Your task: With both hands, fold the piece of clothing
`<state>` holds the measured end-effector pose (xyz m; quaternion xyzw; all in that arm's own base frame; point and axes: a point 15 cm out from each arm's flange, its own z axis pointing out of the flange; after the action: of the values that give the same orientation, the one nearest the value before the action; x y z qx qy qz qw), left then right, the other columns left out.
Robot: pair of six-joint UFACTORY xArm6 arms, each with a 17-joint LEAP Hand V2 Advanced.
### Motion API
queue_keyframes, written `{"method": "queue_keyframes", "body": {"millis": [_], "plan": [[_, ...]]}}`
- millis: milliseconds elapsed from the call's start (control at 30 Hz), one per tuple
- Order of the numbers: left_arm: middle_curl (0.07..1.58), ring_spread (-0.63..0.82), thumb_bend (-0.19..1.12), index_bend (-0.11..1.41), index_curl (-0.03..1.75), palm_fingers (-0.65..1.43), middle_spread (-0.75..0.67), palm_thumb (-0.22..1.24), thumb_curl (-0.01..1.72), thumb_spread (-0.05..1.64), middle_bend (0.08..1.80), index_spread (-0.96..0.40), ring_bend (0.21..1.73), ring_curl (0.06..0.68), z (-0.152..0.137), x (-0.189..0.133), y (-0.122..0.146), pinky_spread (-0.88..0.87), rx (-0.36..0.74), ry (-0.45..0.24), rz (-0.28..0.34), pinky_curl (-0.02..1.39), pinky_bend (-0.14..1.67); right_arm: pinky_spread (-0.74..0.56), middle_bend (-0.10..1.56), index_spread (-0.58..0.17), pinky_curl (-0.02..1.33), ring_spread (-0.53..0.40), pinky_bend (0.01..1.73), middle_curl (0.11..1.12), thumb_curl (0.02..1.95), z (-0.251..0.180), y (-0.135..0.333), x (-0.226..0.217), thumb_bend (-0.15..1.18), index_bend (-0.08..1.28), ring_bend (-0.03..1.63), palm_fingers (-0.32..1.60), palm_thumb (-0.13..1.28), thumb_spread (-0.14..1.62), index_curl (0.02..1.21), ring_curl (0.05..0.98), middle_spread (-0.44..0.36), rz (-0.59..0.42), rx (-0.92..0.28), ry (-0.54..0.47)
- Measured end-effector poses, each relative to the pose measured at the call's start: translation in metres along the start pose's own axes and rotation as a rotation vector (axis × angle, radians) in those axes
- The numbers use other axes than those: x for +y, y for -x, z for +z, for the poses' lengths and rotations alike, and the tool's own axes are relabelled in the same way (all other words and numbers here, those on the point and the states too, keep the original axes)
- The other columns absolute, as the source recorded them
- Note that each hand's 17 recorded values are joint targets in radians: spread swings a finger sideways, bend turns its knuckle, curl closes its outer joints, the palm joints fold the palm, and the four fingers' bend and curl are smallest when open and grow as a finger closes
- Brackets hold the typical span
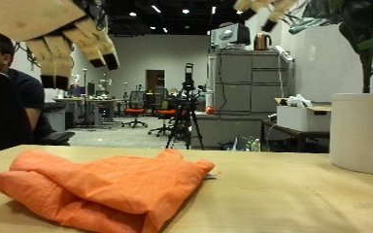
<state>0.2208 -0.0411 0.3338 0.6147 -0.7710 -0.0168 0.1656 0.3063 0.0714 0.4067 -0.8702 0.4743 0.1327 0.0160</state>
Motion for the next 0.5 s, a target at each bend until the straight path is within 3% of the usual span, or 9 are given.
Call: {"method": "queue_keyframes", "body": {"millis": [300, 500], "plan": [[0.33, 0.46, -0.02, 0.15, 0.31, 0.11, 0.22, 0.26, 0.29, 1.07, 0.20, 0.06, 0.51, 0.206, 0.000, 0.006, 0.012, 0.47, -0.051, 0.015, -0.007, 0.32, 0.28, 0.34, 0.18, -0.298, 0.31, 0.238, 0.24, 0.32, 0.43, 0.061, -0.023, 0.063, -0.02, 0.19, 0.23, 0.10, 0.63, 1.33, 0.36, 0.241, 0.127, 0.072, 0.070, 0.066], [0.34, 0.47, -0.02, 0.15, 0.30, 0.11, 0.22, 0.26, 0.29, 1.06, 0.20, 0.06, 0.51, 0.204, -0.002, 0.007, 0.021, 0.47, -0.043, -0.006, -0.030, 0.32, 0.28, 0.34, 0.19, -0.303, 0.31, 0.239, 0.22, 0.32, 0.38, 0.067, -0.051, 0.074, -0.02, 0.18, 0.23, 0.13, 0.60, 1.33, 0.35, 0.246, 0.131, 0.103, 0.107, 0.048]]}}
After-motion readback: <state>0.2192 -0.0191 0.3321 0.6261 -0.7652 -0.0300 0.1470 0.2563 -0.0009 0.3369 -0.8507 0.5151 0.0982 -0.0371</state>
